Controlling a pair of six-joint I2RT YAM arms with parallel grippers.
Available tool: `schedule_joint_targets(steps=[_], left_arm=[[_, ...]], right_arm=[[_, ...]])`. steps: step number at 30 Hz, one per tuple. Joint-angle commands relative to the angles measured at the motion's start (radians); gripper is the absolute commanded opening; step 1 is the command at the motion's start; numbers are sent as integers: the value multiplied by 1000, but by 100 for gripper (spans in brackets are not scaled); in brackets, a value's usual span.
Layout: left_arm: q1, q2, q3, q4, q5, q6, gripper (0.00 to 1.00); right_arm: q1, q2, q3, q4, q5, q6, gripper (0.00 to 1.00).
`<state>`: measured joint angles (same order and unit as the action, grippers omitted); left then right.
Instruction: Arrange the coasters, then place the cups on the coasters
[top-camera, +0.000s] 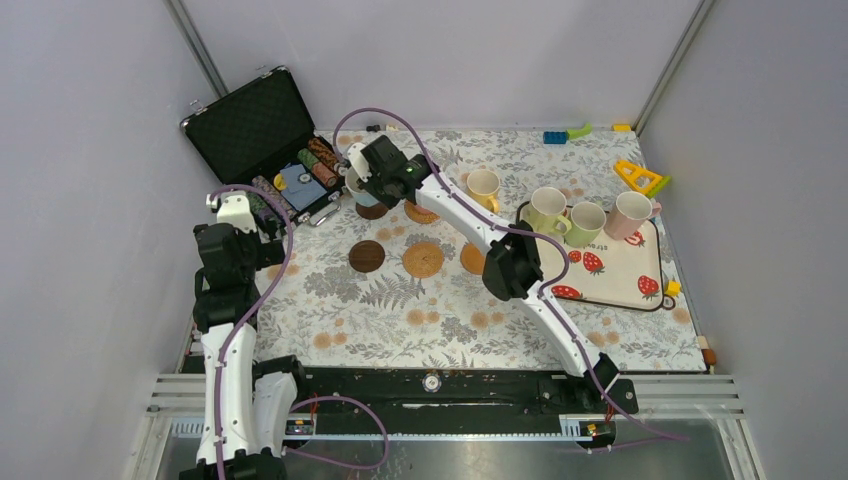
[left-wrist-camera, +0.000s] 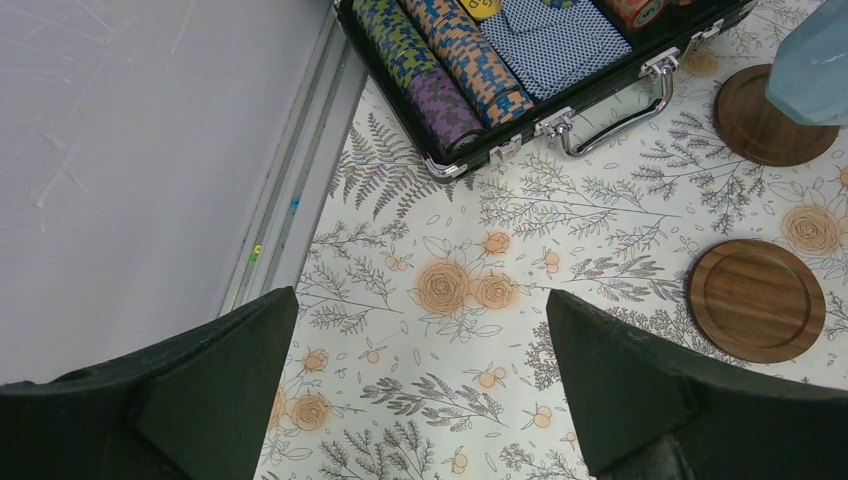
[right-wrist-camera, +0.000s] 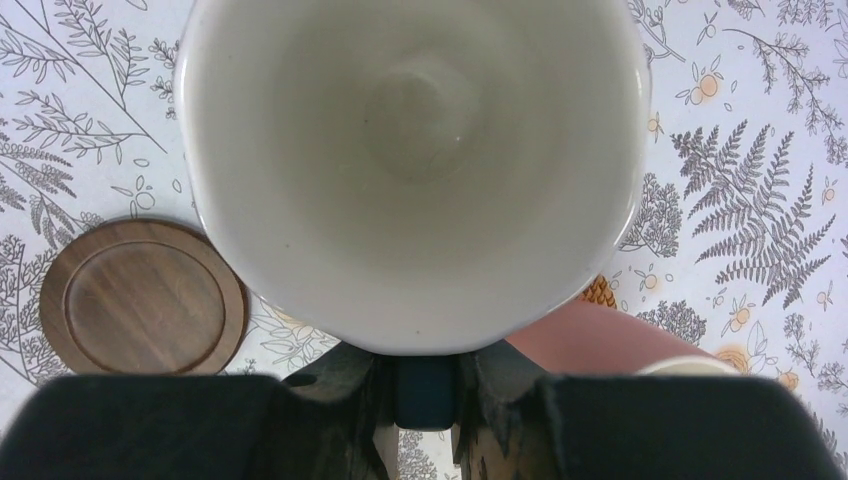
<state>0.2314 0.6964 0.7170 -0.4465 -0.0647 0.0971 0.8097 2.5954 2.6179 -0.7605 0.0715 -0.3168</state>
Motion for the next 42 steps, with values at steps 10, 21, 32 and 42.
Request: schedule_joint_targets(steps=[10, 21, 32, 42], left_arm=[[6, 3, -5, 64, -13, 12, 99], [6, 3, -6, 65, -10, 12, 99], [6, 5, -6, 68, -6, 13, 99], [6, 7, -7, 68, -3, 13, 99]], right_arm=[[2, 25, 121, 101, 25, -1, 0], [-3, 46, 116, 91, 38, -3, 0], [-4, 65, 116, 87, 30, -3, 0], [-4, 62, 115, 83, 37, -1, 0]])
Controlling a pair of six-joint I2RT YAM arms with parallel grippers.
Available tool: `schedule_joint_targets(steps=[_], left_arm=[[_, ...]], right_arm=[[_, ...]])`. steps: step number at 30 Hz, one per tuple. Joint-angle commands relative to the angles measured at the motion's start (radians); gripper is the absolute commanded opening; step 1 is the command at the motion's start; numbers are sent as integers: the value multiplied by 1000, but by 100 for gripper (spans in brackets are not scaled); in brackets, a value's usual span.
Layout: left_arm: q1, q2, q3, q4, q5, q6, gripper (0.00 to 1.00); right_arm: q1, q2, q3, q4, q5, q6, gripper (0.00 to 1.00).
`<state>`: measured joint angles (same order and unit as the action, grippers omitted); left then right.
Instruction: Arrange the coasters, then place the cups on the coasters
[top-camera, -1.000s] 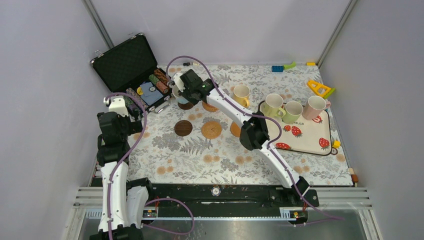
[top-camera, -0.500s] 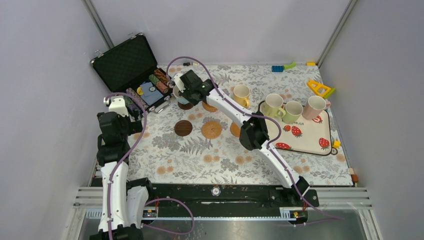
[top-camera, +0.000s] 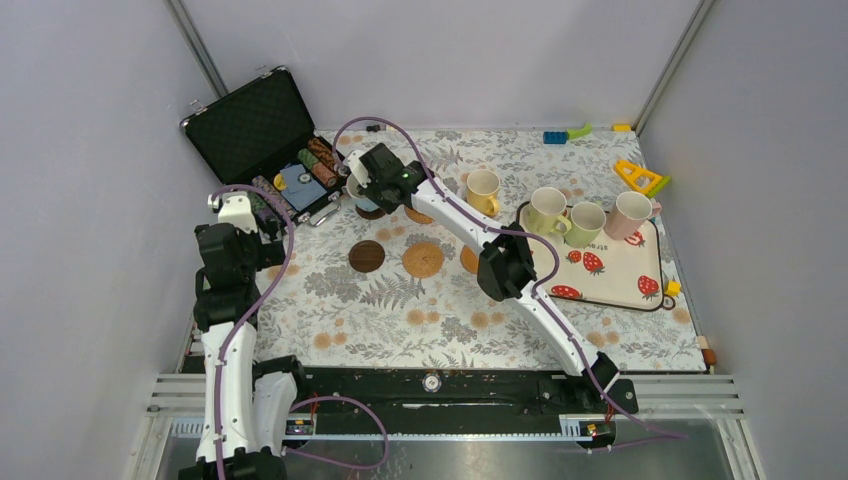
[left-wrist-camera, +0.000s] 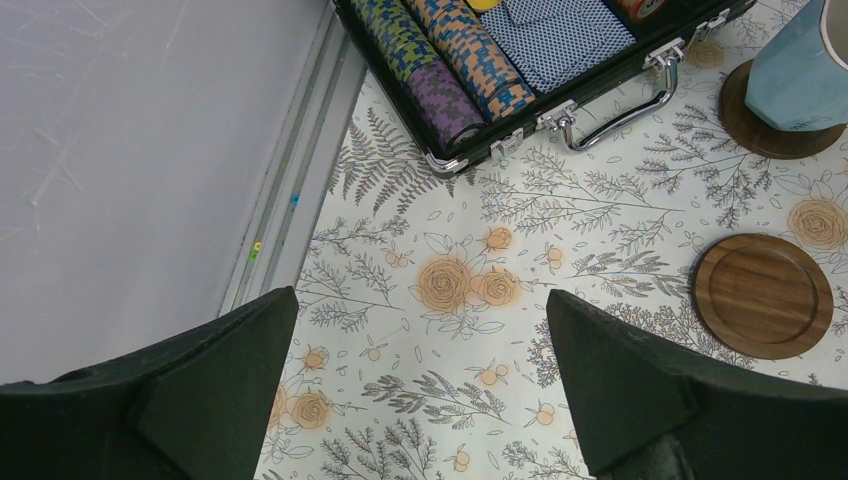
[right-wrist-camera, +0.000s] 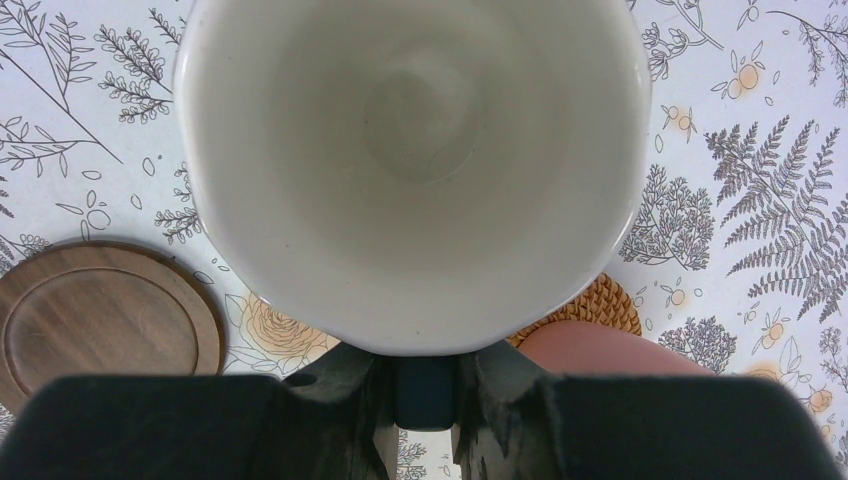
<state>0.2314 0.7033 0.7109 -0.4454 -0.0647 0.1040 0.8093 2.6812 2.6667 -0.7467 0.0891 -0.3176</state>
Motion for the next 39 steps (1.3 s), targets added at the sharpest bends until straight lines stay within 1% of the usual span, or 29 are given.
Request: schedule_joint_targets(steps=[1, 12, 20, 25, 29, 31, 39], left_arm=[[6, 0, 0, 66, -3, 6, 99], [6, 1, -1, 67, -1, 6, 99], [6, -4, 0, 67, 1, 6, 99], [6, -10, -1, 67, 2, 7, 99], [6, -14, -2, 66, 2, 7, 99], [7, -15, -2, 65, 2, 6, 99], [6, -16, -2, 65, 2, 6, 99]], right_arm=[[-4, -26, 65, 69, 19, 0, 0], [-4, -61, 36, 56, -11, 29, 0], [-4, -65, 28, 46, -13, 33, 3], [-4, -81, -2, 45, -15, 29, 12], [-4, -80, -15, 44, -8, 24, 17], [-4, -83, -20, 45, -6, 25, 22], [-4, -106, -28, 45, -6, 19, 48]])
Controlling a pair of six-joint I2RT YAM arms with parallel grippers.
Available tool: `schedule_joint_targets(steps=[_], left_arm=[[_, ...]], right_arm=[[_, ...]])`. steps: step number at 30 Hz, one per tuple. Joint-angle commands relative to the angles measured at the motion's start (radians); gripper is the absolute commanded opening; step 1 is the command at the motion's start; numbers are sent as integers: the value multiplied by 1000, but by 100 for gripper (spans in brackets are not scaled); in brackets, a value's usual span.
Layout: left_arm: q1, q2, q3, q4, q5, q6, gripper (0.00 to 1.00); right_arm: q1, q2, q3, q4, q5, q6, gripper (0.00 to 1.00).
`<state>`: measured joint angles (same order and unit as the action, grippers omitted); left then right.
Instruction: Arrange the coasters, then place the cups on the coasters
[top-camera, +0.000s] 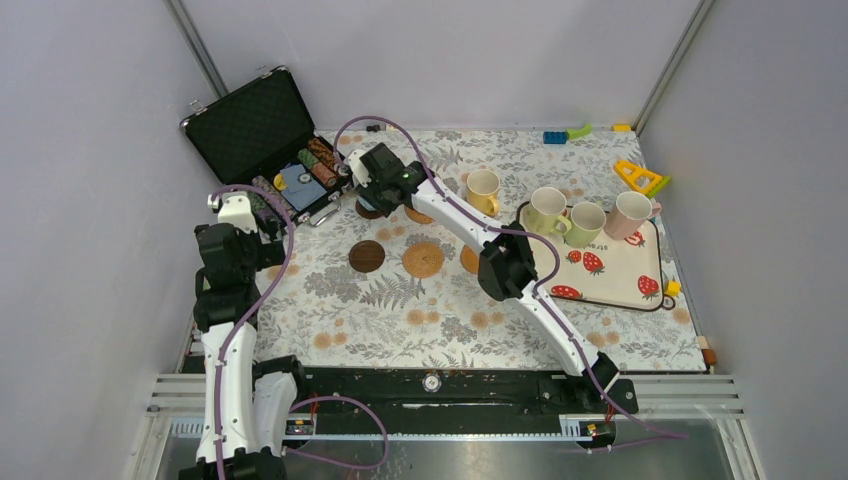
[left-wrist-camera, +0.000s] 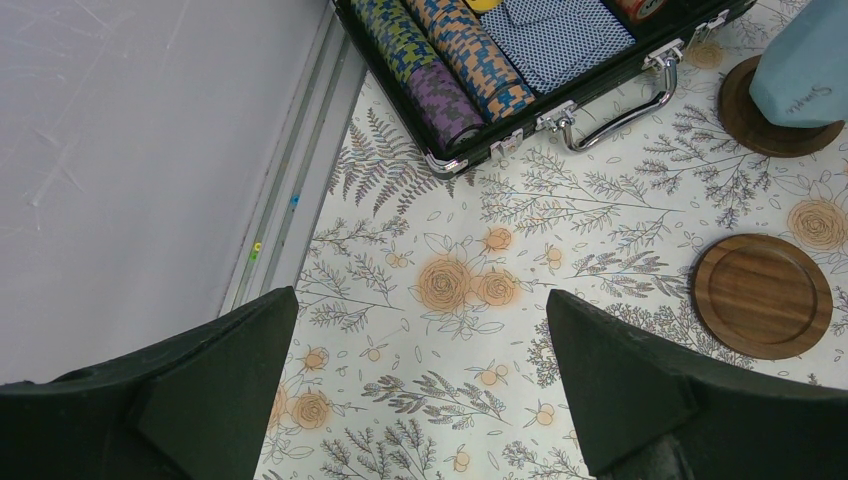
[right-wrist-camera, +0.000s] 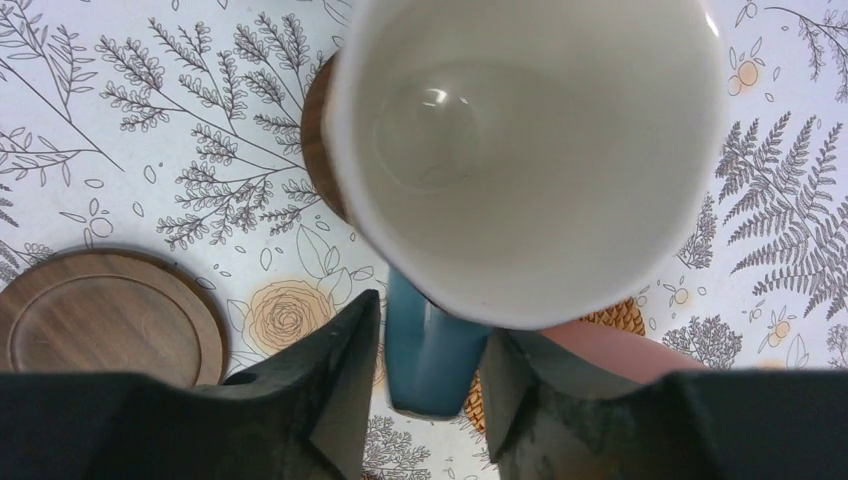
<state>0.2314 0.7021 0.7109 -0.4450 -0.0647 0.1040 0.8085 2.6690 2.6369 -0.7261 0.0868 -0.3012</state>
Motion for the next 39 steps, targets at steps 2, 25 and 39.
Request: schedule_joint_targets(steps=[2, 25, 39], left_arm=[[6, -16, -2, 65, 2, 6, 99], [6, -26, -3, 62, 3, 6, 99], [6, -25, -2, 64, 3, 7, 99]], right_arm=[[-3, -102, -4, 25, -2, 1, 51], [-3, -155, -43, 24, -42, 41, 28], [-3, -162, -22, -9, -65, 124, 25]])
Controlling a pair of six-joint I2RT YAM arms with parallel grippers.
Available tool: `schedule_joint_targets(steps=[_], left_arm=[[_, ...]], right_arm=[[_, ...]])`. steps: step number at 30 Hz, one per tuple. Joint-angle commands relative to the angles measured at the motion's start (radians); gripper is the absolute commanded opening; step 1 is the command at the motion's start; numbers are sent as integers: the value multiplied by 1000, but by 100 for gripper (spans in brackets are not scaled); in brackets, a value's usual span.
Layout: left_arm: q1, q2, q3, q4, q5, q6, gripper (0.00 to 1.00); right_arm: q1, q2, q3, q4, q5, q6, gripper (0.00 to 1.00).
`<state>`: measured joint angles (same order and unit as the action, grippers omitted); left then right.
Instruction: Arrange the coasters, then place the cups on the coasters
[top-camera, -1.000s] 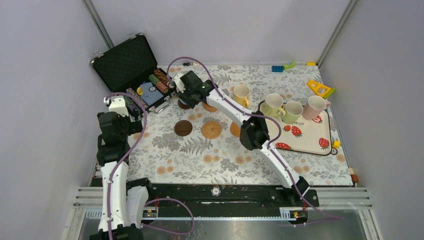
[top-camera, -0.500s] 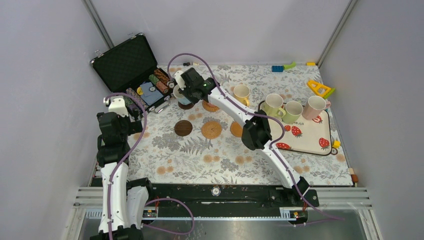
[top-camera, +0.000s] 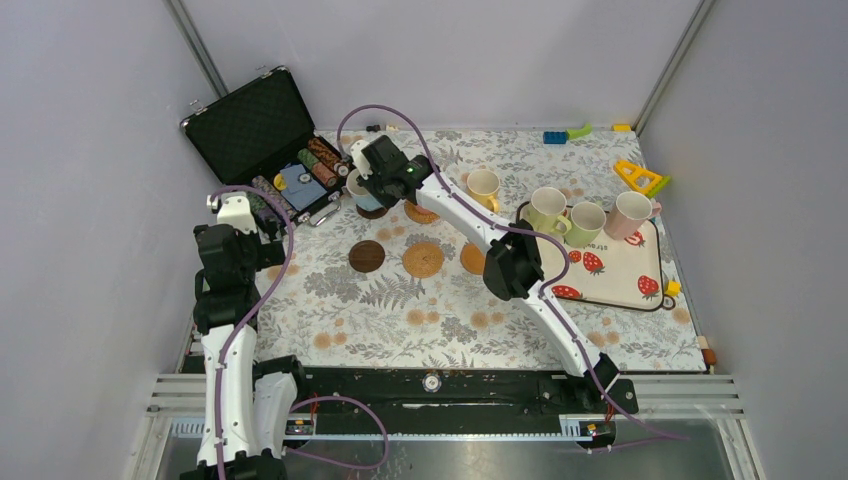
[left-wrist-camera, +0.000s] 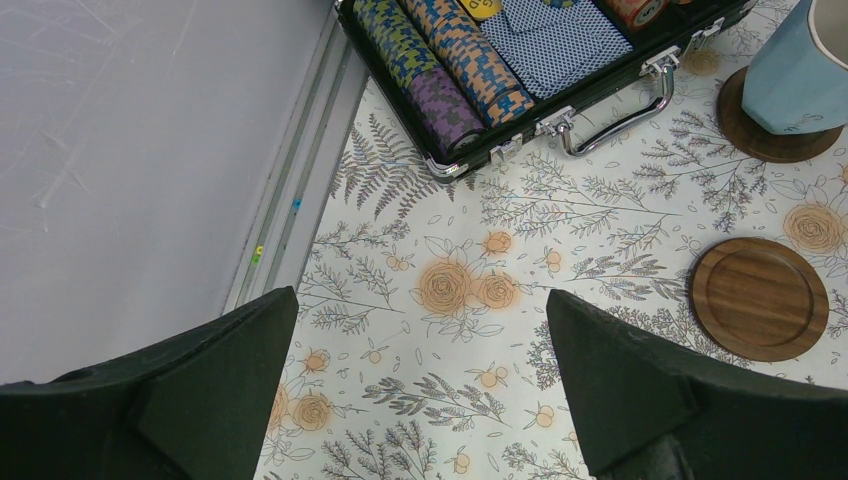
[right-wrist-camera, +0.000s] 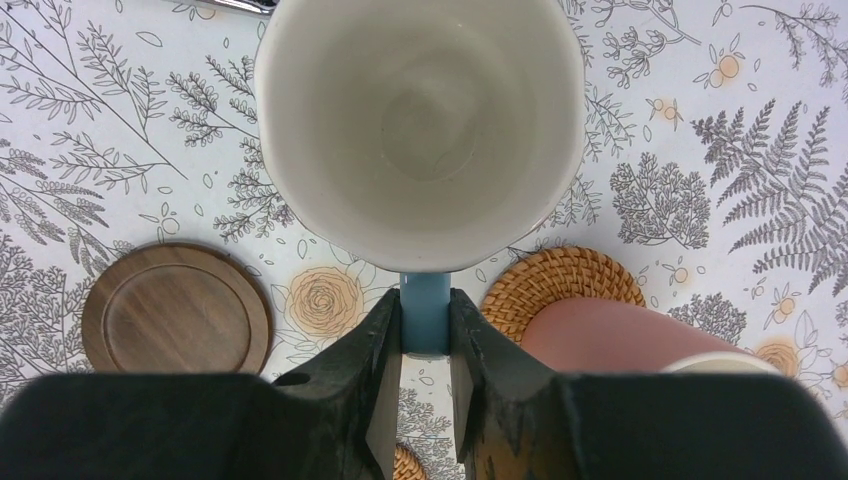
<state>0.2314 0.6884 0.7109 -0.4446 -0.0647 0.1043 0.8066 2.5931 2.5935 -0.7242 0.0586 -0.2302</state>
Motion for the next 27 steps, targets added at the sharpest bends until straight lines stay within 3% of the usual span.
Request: schedule_joint_targets(steps=[1, 15, 22, 27], left_arm=[[6, -10, -2, 63, 3, 6, 99], [6, -10, -1, 63, 6, 5, 99], [6, -9, -1, 62, 9, 5, 99], [6, -10, -2, 63, 10, 5, 99]], right_arm=[[-1, -90, 19, -11, -40, 59, 25], [-1, -109, -1, -12, 6, 55, 28], [-1, -113, -12, -11, 43, 35, 52], [-3, -145, -12, -12, 71, 6, 81]])
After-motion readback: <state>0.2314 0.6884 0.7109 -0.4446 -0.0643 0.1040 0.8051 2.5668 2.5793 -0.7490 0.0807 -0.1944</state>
